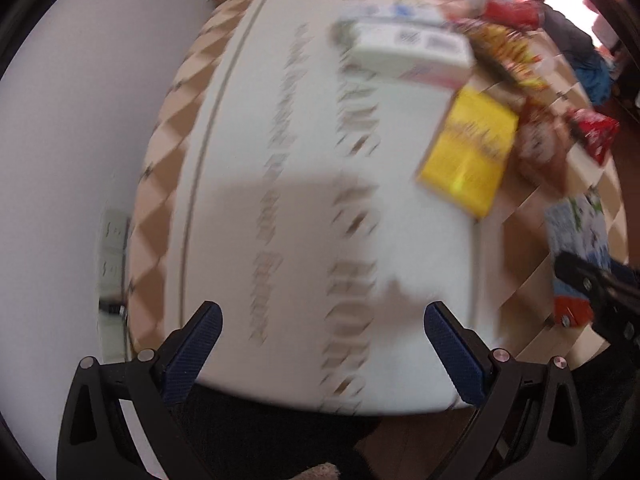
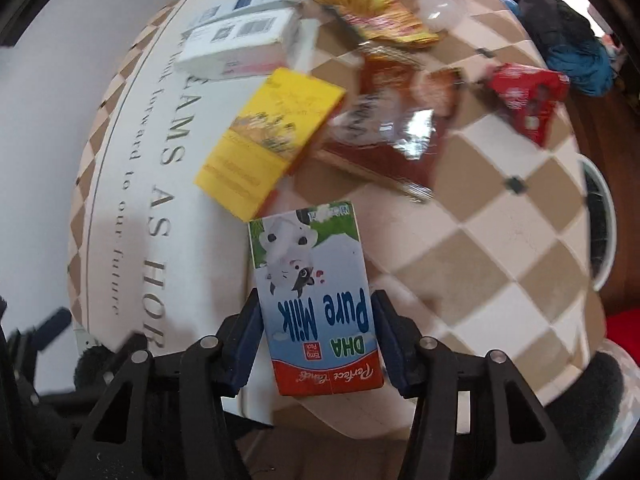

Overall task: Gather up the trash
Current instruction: 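Grasp the milk carton with the right tool while the left tool grasps the yellow cigarette pack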

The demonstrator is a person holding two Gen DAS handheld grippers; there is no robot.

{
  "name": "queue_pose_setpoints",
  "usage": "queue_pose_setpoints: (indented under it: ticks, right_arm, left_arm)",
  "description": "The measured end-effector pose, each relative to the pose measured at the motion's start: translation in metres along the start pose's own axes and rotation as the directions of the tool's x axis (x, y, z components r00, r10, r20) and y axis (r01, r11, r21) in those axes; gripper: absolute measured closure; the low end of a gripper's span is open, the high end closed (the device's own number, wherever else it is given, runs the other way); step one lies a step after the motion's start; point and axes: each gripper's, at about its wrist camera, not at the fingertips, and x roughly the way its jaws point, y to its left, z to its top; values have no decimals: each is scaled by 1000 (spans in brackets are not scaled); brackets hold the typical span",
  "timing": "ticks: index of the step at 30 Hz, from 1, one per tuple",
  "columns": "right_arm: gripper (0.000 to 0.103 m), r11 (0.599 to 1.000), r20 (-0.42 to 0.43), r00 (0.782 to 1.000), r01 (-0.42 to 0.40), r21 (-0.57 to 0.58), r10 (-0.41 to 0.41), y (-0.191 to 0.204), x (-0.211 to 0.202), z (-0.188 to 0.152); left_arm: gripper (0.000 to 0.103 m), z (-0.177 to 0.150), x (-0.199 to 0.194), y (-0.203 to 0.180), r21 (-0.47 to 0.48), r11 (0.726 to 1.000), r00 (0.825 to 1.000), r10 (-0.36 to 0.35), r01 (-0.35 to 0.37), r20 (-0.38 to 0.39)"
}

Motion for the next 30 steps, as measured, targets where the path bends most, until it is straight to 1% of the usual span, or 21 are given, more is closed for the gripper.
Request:
queue_pose_setpoints:
  ticks: [3, 5, 6, 7, 9, 11, 12, 13, 14, 15, 18, 20, 22, 24, 26, 27, 28, 30]
  right_arm:
    - [48, 998, 41, 999, 21, 61, -23, -28, -17, -2]
    - [48, 992, 50, 998, 28, 126, -35, -56, -24, -1]
    - [48, 988, 50, 998, 31, 153, -39, -69, -26, 2]
    - [48, 981, 46, 998, 36, 189, -46, -85, -26, 7]
    - [48, 972, 43, 998, 33, 231, -44, -103, -26, 11]
    - [48, 965, 44, 998, 27, 262, -40, -117, -26, 13]
    - [48, 963, 41, 998, 29, 269, -41, -121, -27, 14]
    - [48, 961, 38, 998, 28, 274, -40, -123, -26, 14]
    - [48, 961, 35, 999, 27, 275, -39, -124, -26, 15]
    - [48, 961, 35, 999, 26, 274, -37, -124, -26, 15]
    - [48, 963, 34, 999, 18, 267, -28, -129, -29, 15]
    - [48, 964, 33, 999, 9, 265, -19, -131, -30, 17]
    - [48, 966, 33, 999, -1, 260, -8, -131, -31, 17]
    - [48, 967, 31, 1000, -4, 254, -4, -129, -30, 14]
    - [48, 968, 24, 1000, -15, 251, 9, -128, -29, 7]
    - [48, 968, 19, 1000, -20, 248, 16, -126, -27, 4]
    - [48, 969, 15, 1000, -24, 244, 21, -126, -27, 1]
    - [48, 972, 4, 1000, -31, 231, 31, -122, -25, -5]
  left_arm:
    - [0, 30, 2, -27, 75, 996, 999, -43, 42, 12]
    - [1, 50, 9, -50, 143, 986, 997, -83, 82, -2]
    - [1, 58, 12, -56, 166, 982, 996, -91, 92, -11]
    - [2, 65, 16, -64, 188, 977, 995, -98, 100, -21]
    - [3, 76, 21, -80, 235, 963, 991, -126, 134, -46]
    - [5, 82, 26, -90, 269, 952, 989, -134, 146, -60]
    - [19, 84, 29, -94, 282, 948, 988, -136, 150, -68]
    - [36, 85, 31, -96, 287, 946, 988, -132, 149, -78]
    - [40, 85, 31, -96, 283, 945, 985, -147, 165, -85]
    - [46, 86, 29, -95, 270, 945, 983, -165, 182, -86]
    - [46, 81, 27, -88, 251, 952, 983, -158, 177, -96]
    - [46, 73, 30, -71, 212, 962, 982, -153, 173, -108]
    - [46, 54, 29, -54, 143, 975, 980, -154, 172, -125]
    - [46, 29, 27, -34, 32, 981, 971, -186, 193, -150]
    - [46, 4, 24, -18, -53, 974, 960, -225, 219, -167]
    - [46, -10, 19, -12, -103, 966, 952, -252, 237, -174]
    - [46, -21, 17, -6, -133, 960, 948, -268, 247, -174]
    - [46, -41, 11, 4, -165, 954, 949, -275, 249, -157]
